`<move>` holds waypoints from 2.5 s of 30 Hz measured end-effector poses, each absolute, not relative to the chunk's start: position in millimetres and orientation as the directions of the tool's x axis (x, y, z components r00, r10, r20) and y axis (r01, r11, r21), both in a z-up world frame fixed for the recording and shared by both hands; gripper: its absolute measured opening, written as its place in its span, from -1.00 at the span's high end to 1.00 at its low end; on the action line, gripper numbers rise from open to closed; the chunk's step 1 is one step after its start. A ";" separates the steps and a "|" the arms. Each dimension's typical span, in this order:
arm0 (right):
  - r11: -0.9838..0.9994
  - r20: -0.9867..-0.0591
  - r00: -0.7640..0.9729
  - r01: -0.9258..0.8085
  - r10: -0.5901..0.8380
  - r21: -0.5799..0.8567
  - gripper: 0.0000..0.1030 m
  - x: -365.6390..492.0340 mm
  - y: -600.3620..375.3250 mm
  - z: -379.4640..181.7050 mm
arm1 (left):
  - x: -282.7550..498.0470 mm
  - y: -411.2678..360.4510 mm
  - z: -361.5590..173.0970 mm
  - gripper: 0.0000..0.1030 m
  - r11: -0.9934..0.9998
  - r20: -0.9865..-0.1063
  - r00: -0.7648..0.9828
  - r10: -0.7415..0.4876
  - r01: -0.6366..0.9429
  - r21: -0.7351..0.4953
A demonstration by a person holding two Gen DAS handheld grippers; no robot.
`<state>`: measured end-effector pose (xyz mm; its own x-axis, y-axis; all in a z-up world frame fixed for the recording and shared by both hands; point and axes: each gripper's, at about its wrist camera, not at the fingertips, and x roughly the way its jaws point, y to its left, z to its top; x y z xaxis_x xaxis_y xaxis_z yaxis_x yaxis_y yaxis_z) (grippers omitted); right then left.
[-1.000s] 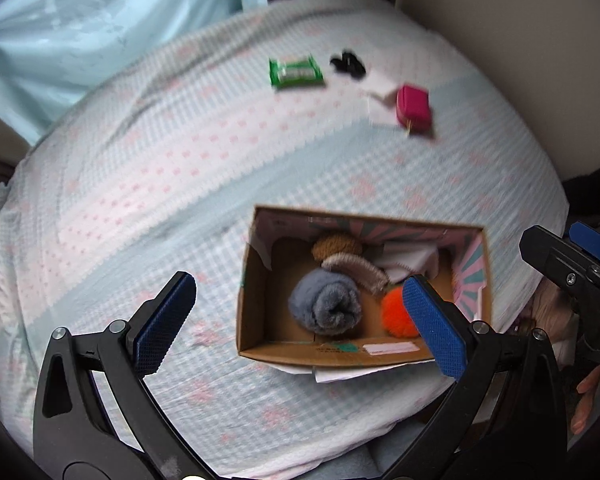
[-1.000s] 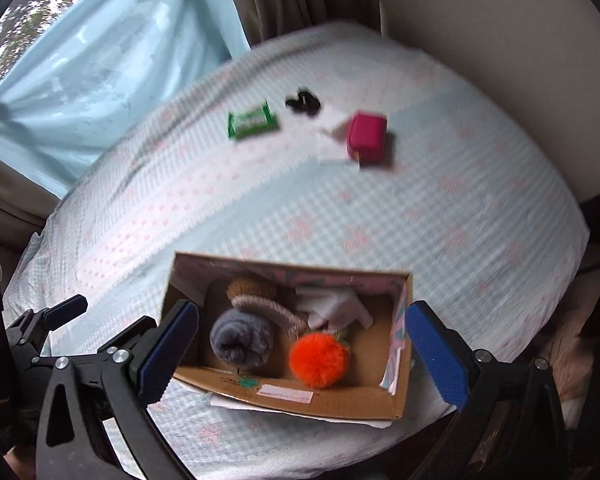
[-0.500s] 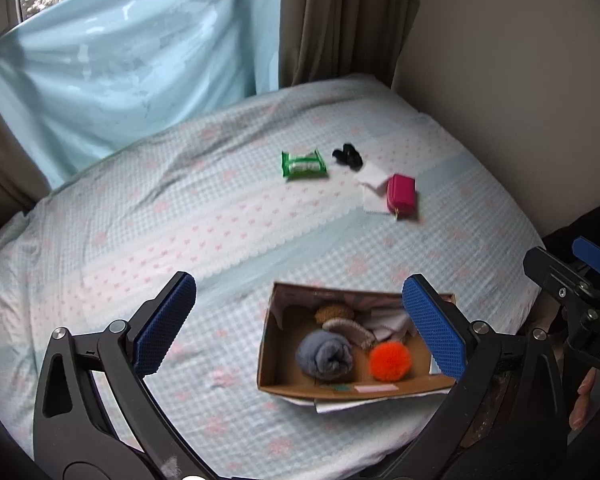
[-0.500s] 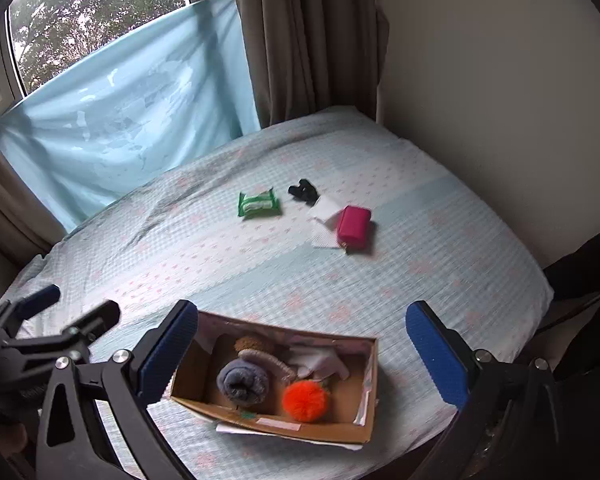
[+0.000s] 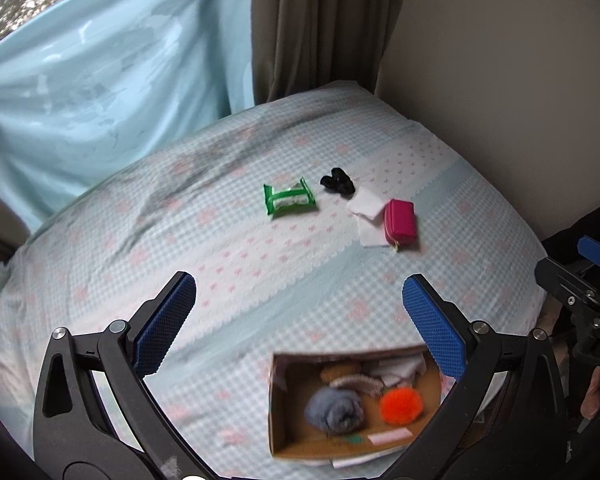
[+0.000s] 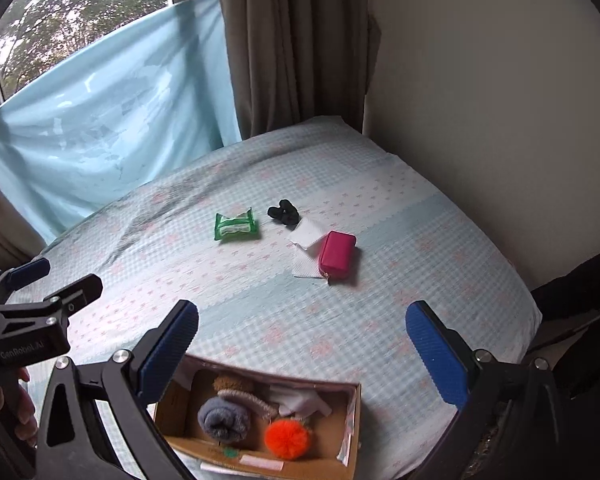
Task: Organize soft objects
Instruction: 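Lift both tools out of the box, then grasp the green wipe packet with the left tool while the right tool grasps the pink pouch, then carry the wipe packet and pink pouch over the cardboard box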
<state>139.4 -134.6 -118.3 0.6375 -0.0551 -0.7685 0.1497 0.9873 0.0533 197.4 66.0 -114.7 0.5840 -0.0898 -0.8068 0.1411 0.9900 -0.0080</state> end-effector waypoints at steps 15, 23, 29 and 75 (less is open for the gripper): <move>0.969 -0.845 0.534 0.217 -0.021 0.114 -1.00 275.5 -193.7 -200.2 | 364.4 29.5 -216.9 -1.00 0.973 -0.871 0.488 -0.054 0.221 0.063; 0.964 -0.901 0.434 0.241 -0.001 0.115 -1.00 336.3 -223.4 -272.6 | 431.3 15.2 -298.5 -0.99 0.939 -0.893 0.451 0.007 0.303 0.161; 0.961 -0.917 0.397 0.245 0.024 0.131 -1.00 368.7 -236.7 -322.7 | 472.7 2.4 -366.8 -0.99 0.878 -0.902 0.427 0.069 0.403 0.258; 0.936 -0.925 0.368 0.283 0.096 0.210 0.16 400.3 -257.5 -373.5 | 543.9 21.7 -381.9 0.23 0.930 -0.958 0.285 0.026 0.343 0.127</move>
